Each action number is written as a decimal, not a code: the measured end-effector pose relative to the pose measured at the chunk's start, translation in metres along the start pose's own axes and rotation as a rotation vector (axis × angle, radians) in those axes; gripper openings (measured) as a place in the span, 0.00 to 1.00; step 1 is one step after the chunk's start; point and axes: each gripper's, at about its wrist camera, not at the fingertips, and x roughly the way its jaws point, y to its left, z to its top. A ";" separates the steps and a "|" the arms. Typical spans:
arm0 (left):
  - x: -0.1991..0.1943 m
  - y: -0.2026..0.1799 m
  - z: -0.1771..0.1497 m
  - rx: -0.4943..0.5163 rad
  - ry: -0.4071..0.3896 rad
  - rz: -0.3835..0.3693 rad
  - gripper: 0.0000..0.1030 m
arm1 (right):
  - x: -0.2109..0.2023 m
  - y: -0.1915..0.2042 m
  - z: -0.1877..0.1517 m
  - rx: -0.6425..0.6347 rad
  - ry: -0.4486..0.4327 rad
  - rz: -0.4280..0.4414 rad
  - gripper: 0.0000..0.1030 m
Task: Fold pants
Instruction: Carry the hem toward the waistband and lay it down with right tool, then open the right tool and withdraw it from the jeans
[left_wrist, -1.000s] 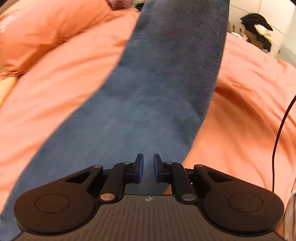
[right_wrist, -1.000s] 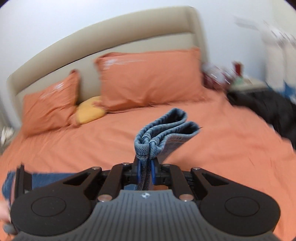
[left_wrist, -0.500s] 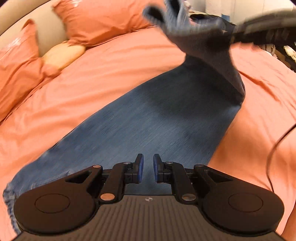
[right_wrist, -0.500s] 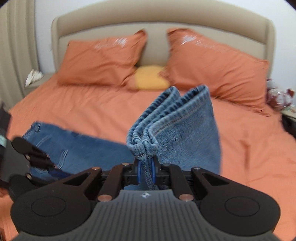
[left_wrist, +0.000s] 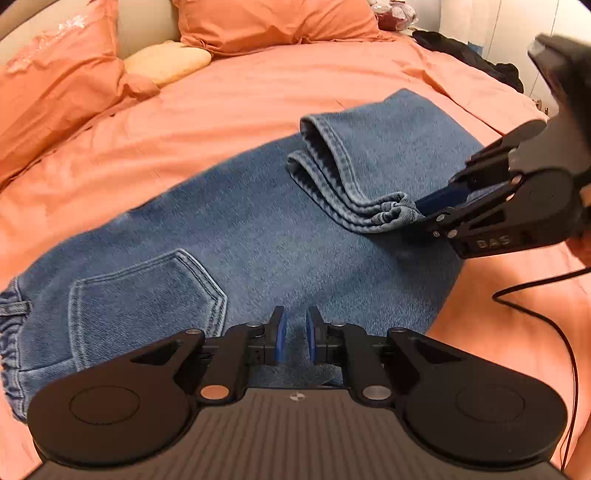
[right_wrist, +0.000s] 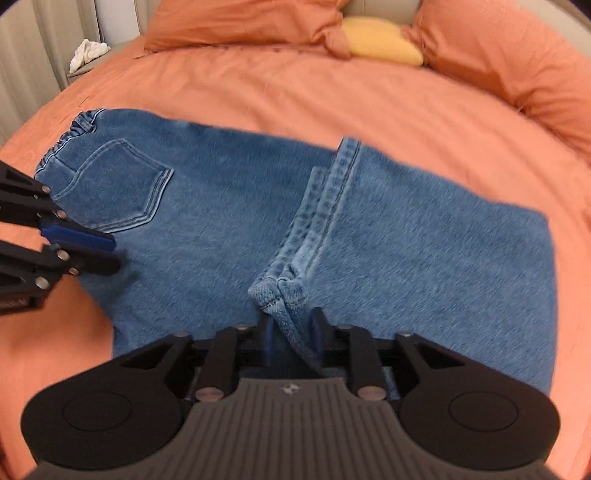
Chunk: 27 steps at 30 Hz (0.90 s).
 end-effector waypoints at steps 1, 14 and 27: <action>0.000 0.000 -0.002 0.001 -0.003 -0.005 0.19 | -0.004 0.000 0.002 0.008 -0.003 0.022 0.37; -0.001 0.004 0.002 -0.030 -0.013 -0.004 0.22 | 0.010 -0.013 0.012 0.234 0.029 0.060 0.13; 0.009 -0.018 0.023 -0.005 -0.004 0.016 0.21 | 0.031 -0.017 -0.009 0.268 0.039 0.150 0.13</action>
